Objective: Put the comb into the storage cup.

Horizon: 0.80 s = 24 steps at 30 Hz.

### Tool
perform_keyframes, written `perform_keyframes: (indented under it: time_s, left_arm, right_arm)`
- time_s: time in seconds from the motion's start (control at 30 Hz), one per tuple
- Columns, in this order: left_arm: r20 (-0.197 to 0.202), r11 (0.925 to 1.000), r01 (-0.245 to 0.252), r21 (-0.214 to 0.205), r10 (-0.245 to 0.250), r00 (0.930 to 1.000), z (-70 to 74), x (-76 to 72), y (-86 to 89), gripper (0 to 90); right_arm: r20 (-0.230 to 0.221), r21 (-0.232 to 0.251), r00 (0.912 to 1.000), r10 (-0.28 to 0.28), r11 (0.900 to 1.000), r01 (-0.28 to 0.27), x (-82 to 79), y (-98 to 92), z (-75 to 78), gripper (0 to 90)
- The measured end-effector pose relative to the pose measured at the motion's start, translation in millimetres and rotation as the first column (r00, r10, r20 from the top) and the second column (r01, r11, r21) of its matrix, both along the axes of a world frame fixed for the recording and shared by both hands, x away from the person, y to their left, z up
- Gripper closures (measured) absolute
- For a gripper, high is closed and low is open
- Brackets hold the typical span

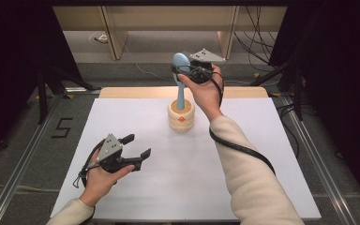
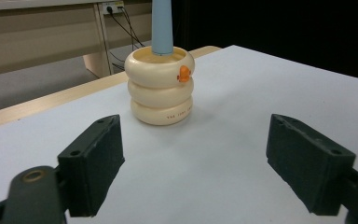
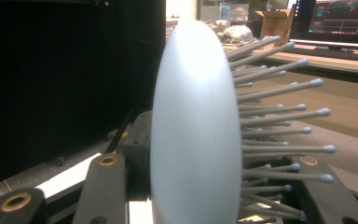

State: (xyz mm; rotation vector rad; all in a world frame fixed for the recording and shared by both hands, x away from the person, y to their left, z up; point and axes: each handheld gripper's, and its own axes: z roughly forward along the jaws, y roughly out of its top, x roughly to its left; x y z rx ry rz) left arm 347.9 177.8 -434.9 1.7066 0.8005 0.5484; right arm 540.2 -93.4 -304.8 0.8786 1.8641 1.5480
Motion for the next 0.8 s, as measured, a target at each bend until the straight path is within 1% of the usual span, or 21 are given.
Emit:
perform_keyframes:
  time_s: [0.07,0.23,0.3,0.37,0.63,0.8]
  left_arm:
    - [-0.002,1.0,0.004,0.005,-0.004,1.0,-1.6,-1.4,0.5,15.4]
    - [0.008,0.9999,0.01,0.011,-0.01,0.9999,-2.3,-2.8,-0.5,14.0]
    - [0.004,0.9999,0.012,0.008,-0.012,0.9999,-2.8,-3.2,-1.1,11.8]
    - [0.002,0.9998,0.015,0.014,-0.015,0.9999,-3.6,-3.5,-0.7,10.6]
    - [-0.002,0.9998,0.009,0.015,-0.009,1.0,-5.6,-3.5,0.4,9.2]
    - [-0.004,0.9998,0.003,0.019,-0.003,1.0,-7.4,-2.2,1.5,9.2]
  right_arm:
    - [-0.001,0.004,1.0,-0.004,1.0,0.004,0.5,0.0,-1.3,52.0]
    - [-0.002,-0.001,1.0,-0.008,1.0,0.008,1.2,0.9,-4.2,51.8]
    - [-0.001,-0.007,1.0,-0.007,0.9999,0.007,1.8,1.3,-5.4,51.8]
    - [-0.007,-0.009,0.9999,-0.008,0.9999,0.008,1.4,2.0,-6.1,51.8]
    - [-0.005,-0.012,0.9999,-0.009,0.9999,0.009,2.2,3.9,-10.5,51.6]
    - [-0.012,-0.02,0.9999,-0.012,0.9997,0.011,3.9,4.3,-14.4,51.5]
